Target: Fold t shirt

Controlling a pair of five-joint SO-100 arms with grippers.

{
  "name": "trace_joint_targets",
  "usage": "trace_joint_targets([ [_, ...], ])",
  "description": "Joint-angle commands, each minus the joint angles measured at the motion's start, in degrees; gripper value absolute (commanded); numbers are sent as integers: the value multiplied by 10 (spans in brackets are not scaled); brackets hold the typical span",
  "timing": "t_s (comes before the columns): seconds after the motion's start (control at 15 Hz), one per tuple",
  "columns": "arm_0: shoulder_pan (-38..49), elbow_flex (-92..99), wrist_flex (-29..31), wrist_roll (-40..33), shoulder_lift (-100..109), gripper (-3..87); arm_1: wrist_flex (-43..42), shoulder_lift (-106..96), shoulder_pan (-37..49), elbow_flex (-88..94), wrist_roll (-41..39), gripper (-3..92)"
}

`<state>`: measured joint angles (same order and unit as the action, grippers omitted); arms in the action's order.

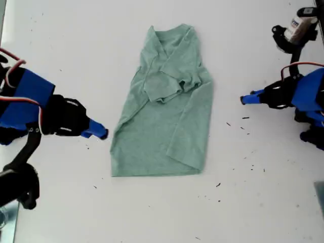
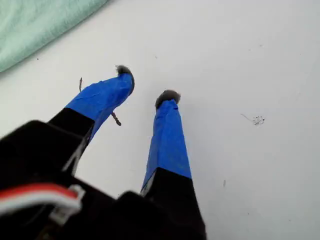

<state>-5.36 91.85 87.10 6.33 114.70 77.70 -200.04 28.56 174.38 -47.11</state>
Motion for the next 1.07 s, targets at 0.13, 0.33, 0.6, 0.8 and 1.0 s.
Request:
trace_joint_targets([
  [0.13,-16,2,-11,-14,-59,315,2,-8,6,30,-8,125],
  [0.33,-28,147,-150,-7,-112,324,2,-8,6,30,-8,125],
  [0.6,-33,326,-326,49,-141,118,2,-8,6,30,-8,125],
  [0.8,-47,279,-391,-3,-217,-2,2,-8,6,30,-8,125],
  [1.0,-39,221,-344,-16,-117,-1,2,-8,6,30,-8,124],
])
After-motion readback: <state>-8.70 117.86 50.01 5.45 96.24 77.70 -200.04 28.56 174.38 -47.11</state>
